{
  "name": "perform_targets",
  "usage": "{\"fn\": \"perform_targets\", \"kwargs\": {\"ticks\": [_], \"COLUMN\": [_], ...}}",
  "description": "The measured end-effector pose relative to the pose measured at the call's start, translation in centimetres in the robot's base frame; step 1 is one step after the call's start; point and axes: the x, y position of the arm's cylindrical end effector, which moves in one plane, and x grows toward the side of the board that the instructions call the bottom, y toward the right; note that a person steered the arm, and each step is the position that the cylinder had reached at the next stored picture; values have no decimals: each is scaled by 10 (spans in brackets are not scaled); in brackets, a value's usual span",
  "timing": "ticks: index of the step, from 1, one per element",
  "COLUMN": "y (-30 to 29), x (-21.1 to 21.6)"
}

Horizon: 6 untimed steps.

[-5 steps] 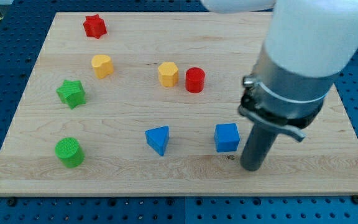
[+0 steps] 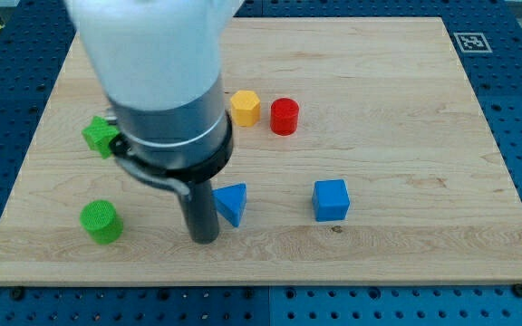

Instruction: Push the blue triangle up a bit

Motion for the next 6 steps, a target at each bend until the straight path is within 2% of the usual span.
{"fn": "perform_targets", "kwargs": {"ticks": [5, 6], "y": [8, 23], "x": [-13, 3]}}
